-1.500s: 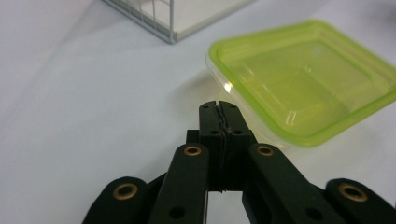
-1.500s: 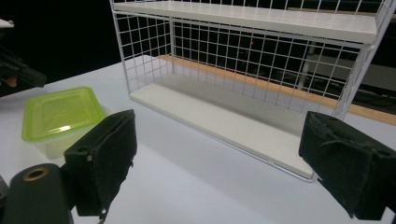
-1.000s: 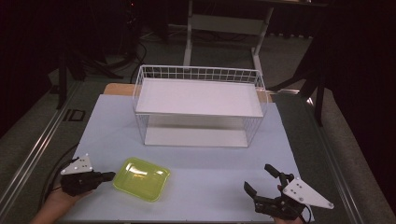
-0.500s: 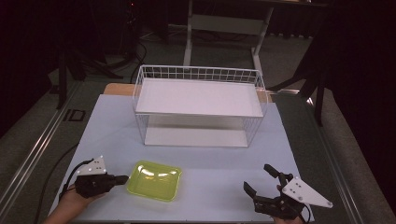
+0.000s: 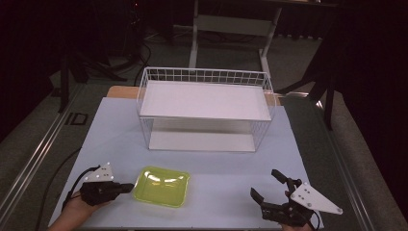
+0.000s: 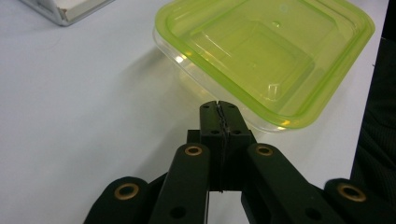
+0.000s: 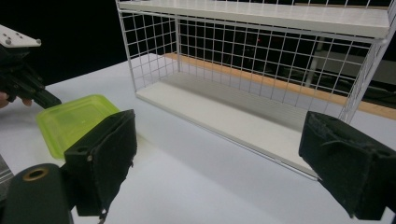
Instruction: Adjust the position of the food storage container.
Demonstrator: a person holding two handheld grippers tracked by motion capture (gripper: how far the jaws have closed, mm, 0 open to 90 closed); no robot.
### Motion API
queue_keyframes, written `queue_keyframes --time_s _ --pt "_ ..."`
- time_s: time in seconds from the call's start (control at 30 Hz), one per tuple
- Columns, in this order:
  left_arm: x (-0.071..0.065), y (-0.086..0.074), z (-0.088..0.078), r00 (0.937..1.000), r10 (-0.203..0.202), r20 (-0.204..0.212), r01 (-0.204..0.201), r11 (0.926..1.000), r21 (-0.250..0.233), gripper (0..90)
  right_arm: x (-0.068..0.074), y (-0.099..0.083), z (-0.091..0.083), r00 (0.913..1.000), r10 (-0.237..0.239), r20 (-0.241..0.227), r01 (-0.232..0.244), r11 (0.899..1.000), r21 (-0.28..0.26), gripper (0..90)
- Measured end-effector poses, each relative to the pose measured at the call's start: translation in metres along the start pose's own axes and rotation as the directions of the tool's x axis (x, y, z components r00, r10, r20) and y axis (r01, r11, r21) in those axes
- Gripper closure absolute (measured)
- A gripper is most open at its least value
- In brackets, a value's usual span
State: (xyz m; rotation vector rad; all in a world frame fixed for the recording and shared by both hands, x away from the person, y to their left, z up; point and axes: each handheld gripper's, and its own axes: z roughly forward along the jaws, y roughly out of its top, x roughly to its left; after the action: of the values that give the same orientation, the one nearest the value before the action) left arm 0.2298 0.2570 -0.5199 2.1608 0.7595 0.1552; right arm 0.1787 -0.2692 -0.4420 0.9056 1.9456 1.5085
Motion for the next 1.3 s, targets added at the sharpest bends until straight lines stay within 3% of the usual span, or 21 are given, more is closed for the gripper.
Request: queue_keyframes --time_s 0.2,0.43,0.7,1.0,1.3 --pt "-0.008 0.009 0.013 0.9996 0.016 0.024 -0.017 0.9997 0.018 90.0 -0.001 0.0 0.001 1.0 0.0 -0.002 0.0 1.0 0.003 11.7" --pt "-0.024 0.02 0.039 0.9971 0.047 0.06 -0.05 0.9969 0.061 90.0 0.0 0.0 0.001 1.0 0.001 -0.008 -0.001 1.0 0.004 11.6" --pt "-0.023 0.034 0.058 0.9967 0.017 0.079 -0.021 0.9985 0.051 90.0 0.0 -0.001 0.001 0.9999 0.004 -0.012 -0.004 1.0 0.003 11.7" --pt "-0.029 0.048 0.08 0.9934 0.037 0.109 -0.045 0.9965 0.07 90.0 -0.001 -0.001 0.001 0.9998 0.01 -0.016 -0.01 1.0 0.006 11.7" --pt "-0.033 0.059 0.096 0.9906 0.032 0.133 -0.04 0.9977 0.055 90.0 0.0 -0.002 0.001 0.9998 0.005 -0.02 -0.005 1.0 0.009 11.7"
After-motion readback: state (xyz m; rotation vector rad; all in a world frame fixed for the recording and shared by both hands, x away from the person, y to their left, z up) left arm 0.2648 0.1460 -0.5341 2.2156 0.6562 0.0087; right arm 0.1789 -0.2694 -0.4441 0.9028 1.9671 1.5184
